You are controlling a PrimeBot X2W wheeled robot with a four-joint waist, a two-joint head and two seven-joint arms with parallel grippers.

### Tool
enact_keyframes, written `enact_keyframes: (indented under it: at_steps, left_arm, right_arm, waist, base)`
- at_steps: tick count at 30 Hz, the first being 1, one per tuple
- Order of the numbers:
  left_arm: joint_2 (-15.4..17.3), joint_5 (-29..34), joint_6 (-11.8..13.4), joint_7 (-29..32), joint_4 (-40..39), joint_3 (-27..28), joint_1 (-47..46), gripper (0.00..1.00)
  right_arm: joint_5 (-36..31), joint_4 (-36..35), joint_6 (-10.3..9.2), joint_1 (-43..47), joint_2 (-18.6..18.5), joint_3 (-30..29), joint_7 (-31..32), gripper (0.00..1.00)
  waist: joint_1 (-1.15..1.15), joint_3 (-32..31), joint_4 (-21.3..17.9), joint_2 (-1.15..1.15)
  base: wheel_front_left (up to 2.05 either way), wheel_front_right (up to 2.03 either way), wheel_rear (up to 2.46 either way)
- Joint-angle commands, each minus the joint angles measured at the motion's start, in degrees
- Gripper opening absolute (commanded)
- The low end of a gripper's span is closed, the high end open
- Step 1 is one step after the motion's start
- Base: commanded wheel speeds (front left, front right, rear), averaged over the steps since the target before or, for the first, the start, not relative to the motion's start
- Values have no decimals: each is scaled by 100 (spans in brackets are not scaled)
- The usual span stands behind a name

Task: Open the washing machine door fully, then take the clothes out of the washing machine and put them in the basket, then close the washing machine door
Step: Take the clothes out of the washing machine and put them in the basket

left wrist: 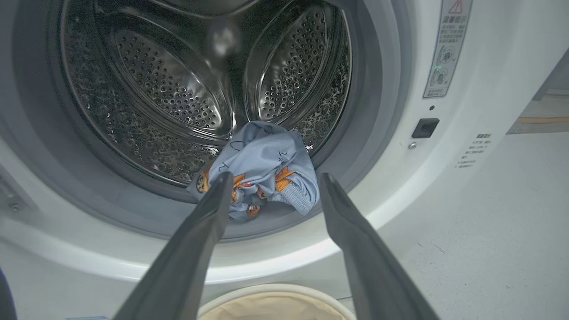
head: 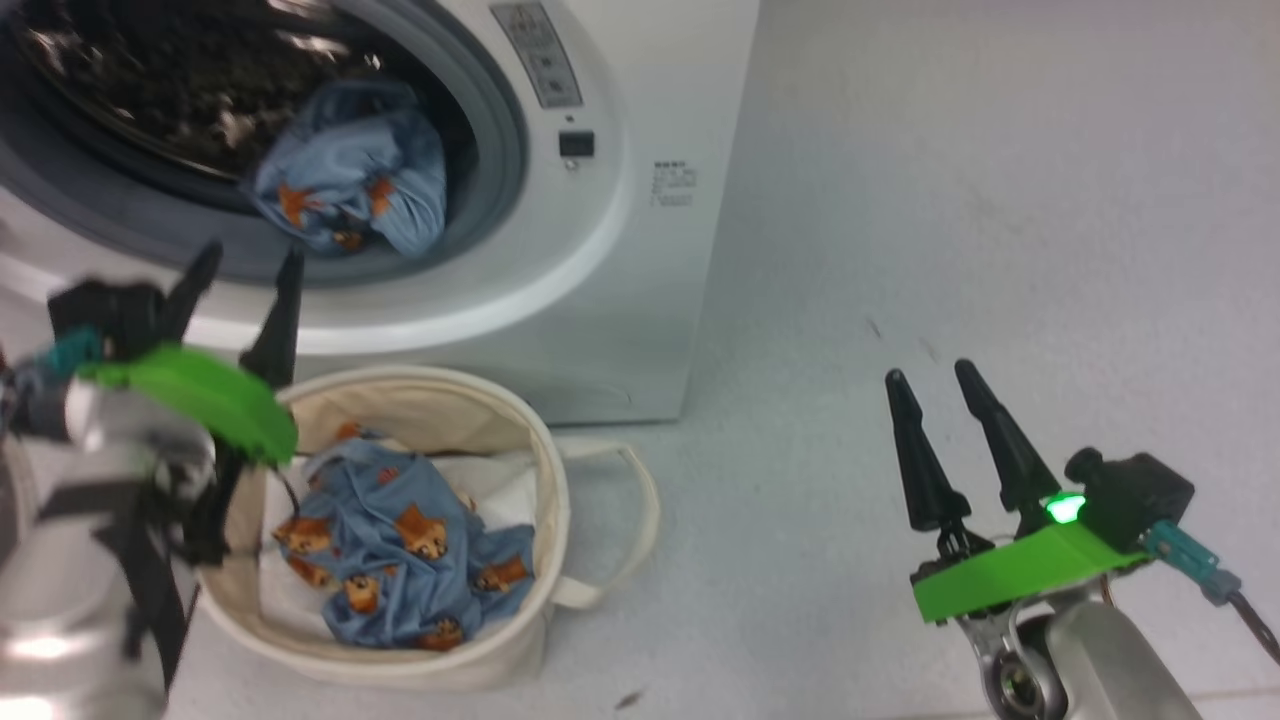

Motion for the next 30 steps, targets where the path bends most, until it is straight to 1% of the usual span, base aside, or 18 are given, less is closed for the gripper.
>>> enact_keyframes:
  at_steps: [1, 6, 7, 9, 11, 17, 19, 24, 27, 30]
  left_arm:
    - [261, 92, -19, 32, -31, 130, -483, 100]
    - [227, 77, -71, 142, 552, -120, -1516, 100]
    - [227, 77, -81, 157, 796, -229, -1899, 100]
    - [208, 92, -87, 141, 1030, -383, -2244, 100]
    - [139, -9, -90, 191, 1238, -595, -2537, 100]
    - [94, -406, -92, 391, 1877, -1079, -3411, 100]
    - [131, -487, -92, 436, 2095, -1224, -3689, 100]
    - [295, -494, -92, 562, 2936, -1368, -4245, 100]
    - [250, -545, -92, 816, 3406, -1409, -4412, 100]
    - [171, -699, -93, 1069, 3615, -1442, -4481, 100]
  right_arm:
    - [-74, -218, 1, -218, 47, 74, -28, 100]
    - [-92, -308, 1, -352, 119, -2, -28, 100]
    - [-113, -345, 1, -413, 144, -40, -28, 100]
    - [-127, -376, 1, -464, 169, -69, -28, 100]
    - [-136, -405, 1, -500, 190, -91, -28, 100]
    - [-193, -485, 1, -619, 213, -118, -28, 100]
    - [-213, -518, 1, -673, 216, -102, -28, 100]
    - [-233, -601, 1, -763, 230, -97, -28, 100]
    - [-231, -631, 1, -732, 236, -157, -28, 100]
    - [-224, -653, 1, -699, 243, -220, -28, 100]
  waist:
    - [0, 314, -148, 0]
    - [0, 803, -314, 0]
    - [0, 972, -379, 0]
    - [0, 1113, -429, 0]
    - [0, 1233, -457, 0]
    - [0, 1624, -484, 0]
    - [0, 1758, -509, 0]
    - [0, 2040, -627, 0]
    - [0, 2147, -662, 0]
    - [0, 2223, -674, 0]
  base:
    - [0, 0, 0]
    - [0, 0, 0]
    - [0, 0, 0]
    - [0, 0, 0]
    - [0, 0, 0]
    - [0, 0, 0]
    - [0, 0, 0]
    - [0, 0, 0]
    - [0, 0, 0]
    - [0, 0, 0]
